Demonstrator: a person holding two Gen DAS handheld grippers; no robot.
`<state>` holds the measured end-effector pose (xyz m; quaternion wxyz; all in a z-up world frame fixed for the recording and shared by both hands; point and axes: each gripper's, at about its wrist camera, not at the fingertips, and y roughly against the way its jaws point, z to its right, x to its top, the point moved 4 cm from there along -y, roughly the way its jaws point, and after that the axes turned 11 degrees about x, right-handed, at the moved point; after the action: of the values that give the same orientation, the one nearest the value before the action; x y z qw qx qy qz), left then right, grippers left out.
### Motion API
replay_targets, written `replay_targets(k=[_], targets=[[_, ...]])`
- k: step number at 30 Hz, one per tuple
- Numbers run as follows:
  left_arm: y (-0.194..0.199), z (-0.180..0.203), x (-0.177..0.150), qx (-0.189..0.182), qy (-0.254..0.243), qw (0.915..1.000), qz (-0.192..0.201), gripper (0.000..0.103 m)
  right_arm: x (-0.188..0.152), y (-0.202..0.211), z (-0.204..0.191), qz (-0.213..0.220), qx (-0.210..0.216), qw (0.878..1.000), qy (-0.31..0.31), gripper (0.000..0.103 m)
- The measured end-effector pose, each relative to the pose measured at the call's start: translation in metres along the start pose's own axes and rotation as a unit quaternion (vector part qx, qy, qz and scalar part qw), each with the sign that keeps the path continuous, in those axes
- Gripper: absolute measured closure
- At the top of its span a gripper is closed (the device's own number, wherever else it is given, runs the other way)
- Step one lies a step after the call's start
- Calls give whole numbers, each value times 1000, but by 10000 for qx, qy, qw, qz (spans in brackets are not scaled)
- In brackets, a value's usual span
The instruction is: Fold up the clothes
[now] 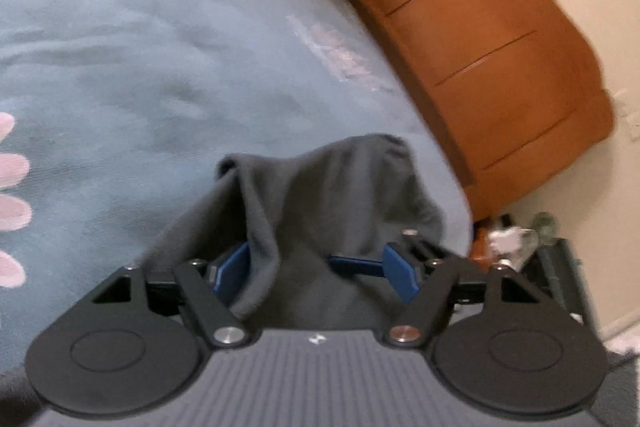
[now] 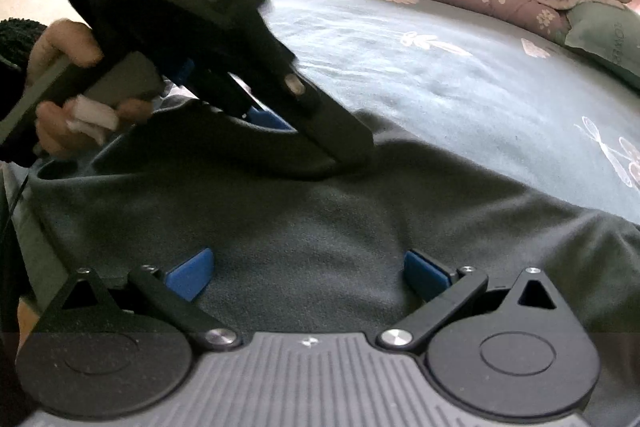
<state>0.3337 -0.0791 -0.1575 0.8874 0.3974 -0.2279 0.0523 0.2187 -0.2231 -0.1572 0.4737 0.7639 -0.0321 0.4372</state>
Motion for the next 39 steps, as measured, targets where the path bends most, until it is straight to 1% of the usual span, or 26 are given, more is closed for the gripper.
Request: replay_targets(k=[2, 3, 5, 8, 10, 11, 12, 13, 14, 15, 16, 18, 19, 22, 23, 24, 28, 30, 31, 32, 36, 39], targets=[[7, -9, 9, 395, 65, 9990, 200, 32, 12, -7, 5, -29, 5, 10000, 8, 0], [11, -14, 14, 600, 99, 9977, 305, 34, 13, -7, 6, -27, 2, 10000, 6, 0], [20, -24, 24, 1008, 166, 9934, 515, 35, 14, -7, 6, -17, 1, 10000, 8, 0], [40, -29, 33, 922, 126, 9925, 799, 35, 10, -6, 2, 11, 14, 10000, 0, 0], [49, -26, 36, 1168, -176, 9869, 1101, 38, 12, -7, 2, 18, 13, 10000, 1, 0], [50, -26, 37, 1411, -350, 9818, 1221, 40, 13, -7, 1, 17, 9, 10000, 0, 0], [50, -26, 38, 1671, -526, 9755, 1333, 49, 14, -8, 1, 15, 5, 10000, 2, 0], [48, -24, 37, 1822, -706, 9721, 1298, 53, 15, -9, 1, 14, 3, 10000, 9, 0], [46, -23, 36, 1953, -887, 9688, 1237, 59, 15, -9, 0, 18, 6, 10000, 14, 0], [42, -20, 32, 1895, -1053, 9696, 1133, 64, 15, -9, -1, 25, 11, 10000, 15, 0], [38, -16, 28, 1773, -1201, 9717, 993, 64, 15, -10, -2, 30, 15, 10000, 15, 0], [28, -8, 19, 1806, -1574, 9683, 713, 64, 13, -10, -3, 39, 16, 10000, 16, 0], [23, -5, 14, 1833, -1763, 9654, 572, 65, 9, -9, -2, 44, 11, 10000, 15, 0], [13, 5, 4, 2112, -2187, 9511, 545, 71, -1, -6, 0, 58, -3, 10000, 14, 0], [12, 10, 2, 2194, -2312, 9464, 523, 83, -1, -5, 0, 60, -10, 10000, 17, 0], [12, 13, -1, 2255, -2370, 9435, 524, 102, -1, -5, 0, 61, -15, 10000, 20, 0], [10, 24, -12, 2481, -2555, 9328, 546, 102, 0, -5, -1, 68, -26, 10000, 28, 0], [20, 3, -3, 2378, -1965, 9498, 527, 96, 1, -5, -3, 78, -46, 10000, 33, 0], [25, -5, 3, 2411, -1713, 9536, 570, 96, 1, -5, -3, 79, -55, 9999, 35, 0], [29, -12, 9, 2458, -1473, 9560, 623, 103, 1, -6, -3, 73, -62, 9999, 36, 0], [60, -24, 27, 2474, -959, 9588, 1013, 103, 9, -2, 1, 29, -128, 9999, -38, 0], [84, -16, 25, 1761, -627, 9755, 1159, 103, 23, 6, 9, 156, -253, 9995, 48, 0]])
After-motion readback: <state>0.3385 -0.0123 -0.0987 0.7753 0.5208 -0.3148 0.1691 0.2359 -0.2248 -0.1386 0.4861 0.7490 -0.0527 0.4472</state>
